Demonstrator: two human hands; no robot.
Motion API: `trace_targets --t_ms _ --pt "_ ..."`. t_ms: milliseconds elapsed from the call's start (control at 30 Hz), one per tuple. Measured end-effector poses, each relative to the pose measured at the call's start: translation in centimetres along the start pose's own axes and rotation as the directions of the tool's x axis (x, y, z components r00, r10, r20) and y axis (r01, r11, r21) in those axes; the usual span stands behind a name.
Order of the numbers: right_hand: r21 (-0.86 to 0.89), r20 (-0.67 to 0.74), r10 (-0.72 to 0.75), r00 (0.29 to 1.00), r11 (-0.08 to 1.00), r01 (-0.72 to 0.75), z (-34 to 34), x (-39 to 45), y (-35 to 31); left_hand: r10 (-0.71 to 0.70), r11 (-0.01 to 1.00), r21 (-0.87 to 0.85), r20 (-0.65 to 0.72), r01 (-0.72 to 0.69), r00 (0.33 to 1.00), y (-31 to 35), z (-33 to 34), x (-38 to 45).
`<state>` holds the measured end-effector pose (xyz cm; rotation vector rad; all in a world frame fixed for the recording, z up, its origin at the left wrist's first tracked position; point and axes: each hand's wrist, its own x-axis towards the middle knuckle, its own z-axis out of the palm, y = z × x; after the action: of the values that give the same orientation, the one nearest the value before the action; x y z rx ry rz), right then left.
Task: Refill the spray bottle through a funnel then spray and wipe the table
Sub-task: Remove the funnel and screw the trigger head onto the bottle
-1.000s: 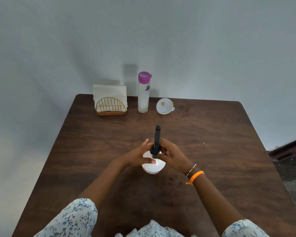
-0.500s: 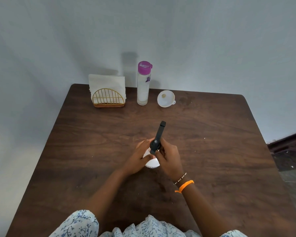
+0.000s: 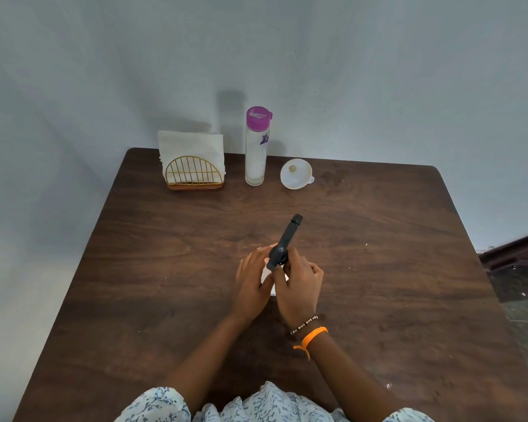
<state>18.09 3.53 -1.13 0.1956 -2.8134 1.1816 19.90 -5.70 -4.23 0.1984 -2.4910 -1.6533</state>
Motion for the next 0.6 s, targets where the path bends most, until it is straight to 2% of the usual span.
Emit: trace_targets --t_ms 167,333,433,533,600 --pt "0.046 0.007 0.056 0.998 0.997 -0.056 -0.1 0.3 -0.4 -0.055 0.998 -0.005 -0.083 0.055 0.995 0.2 1.1 -0.3" --pt "0.283 0.105 0.014 0.994 0.958 -0.043 -1.7 0.8 0.8 -0.080 0.997 0.025 0.093 0.078 0.992 1.0 0.1 -0.2" --pt "0.404 0.147 -0.057 0.988 0.915 -0.007 -3.1 0.7 0.7 -0.184 0.975 0.162 0.218 0.151 0.958 1.6 -0.3 -0.8" --pt "0.430 0.165 -0.119 0.979 0.902 0.037 -3.6 0.2 0.2 -0.165 0.963 0.240 0.166 0.122 0.972 2.2 -0.3 -1.8" --pt "0.419 0.129 -0.088 0.988 0.907 0.026 -3.4 0.1 0.0 -0.142 0.959 0.264 0.139 0.102 0.980 2.7 -0.1 -2.3"
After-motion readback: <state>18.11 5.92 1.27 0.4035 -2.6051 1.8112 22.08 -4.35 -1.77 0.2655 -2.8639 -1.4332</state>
